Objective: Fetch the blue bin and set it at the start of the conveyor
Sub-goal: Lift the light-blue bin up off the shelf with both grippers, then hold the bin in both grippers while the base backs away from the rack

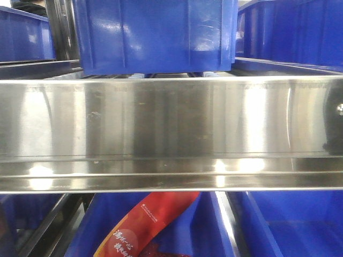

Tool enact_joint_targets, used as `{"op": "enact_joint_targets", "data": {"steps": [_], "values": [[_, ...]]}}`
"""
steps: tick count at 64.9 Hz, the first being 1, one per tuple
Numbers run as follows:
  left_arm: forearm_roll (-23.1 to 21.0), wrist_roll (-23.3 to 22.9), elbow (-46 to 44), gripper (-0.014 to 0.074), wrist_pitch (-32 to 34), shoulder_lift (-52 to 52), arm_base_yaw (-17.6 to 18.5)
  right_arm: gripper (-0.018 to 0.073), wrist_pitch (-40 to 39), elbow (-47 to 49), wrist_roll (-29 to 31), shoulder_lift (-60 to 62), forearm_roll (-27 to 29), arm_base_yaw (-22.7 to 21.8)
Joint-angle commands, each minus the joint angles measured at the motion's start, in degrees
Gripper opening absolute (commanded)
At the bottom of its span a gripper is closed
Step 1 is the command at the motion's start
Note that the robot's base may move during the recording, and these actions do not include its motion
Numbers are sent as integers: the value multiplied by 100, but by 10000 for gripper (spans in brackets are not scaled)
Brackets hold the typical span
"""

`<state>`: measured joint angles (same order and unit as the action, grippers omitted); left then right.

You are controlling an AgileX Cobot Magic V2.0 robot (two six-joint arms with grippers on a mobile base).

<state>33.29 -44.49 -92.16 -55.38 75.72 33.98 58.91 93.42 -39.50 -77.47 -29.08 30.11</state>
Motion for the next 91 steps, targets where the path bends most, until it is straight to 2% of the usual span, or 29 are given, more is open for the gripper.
{"op": "enact_joint_targets", "data": {"steps": [1,20,36,91], "values": [[46,102,-256,-111,189,-45,63,-160,-2,242,202,-59,-138,26],[46,253,-333,-111,-39,8,63,-162,-63,298,212,-74,-242,26],[114,294,-333,-111,-26,111,63,-162,-326,303,212,-74,-353,26],[204,294,-333,-111,-26,124,63,-162,-448,303,212,-74,-353,26]]}}
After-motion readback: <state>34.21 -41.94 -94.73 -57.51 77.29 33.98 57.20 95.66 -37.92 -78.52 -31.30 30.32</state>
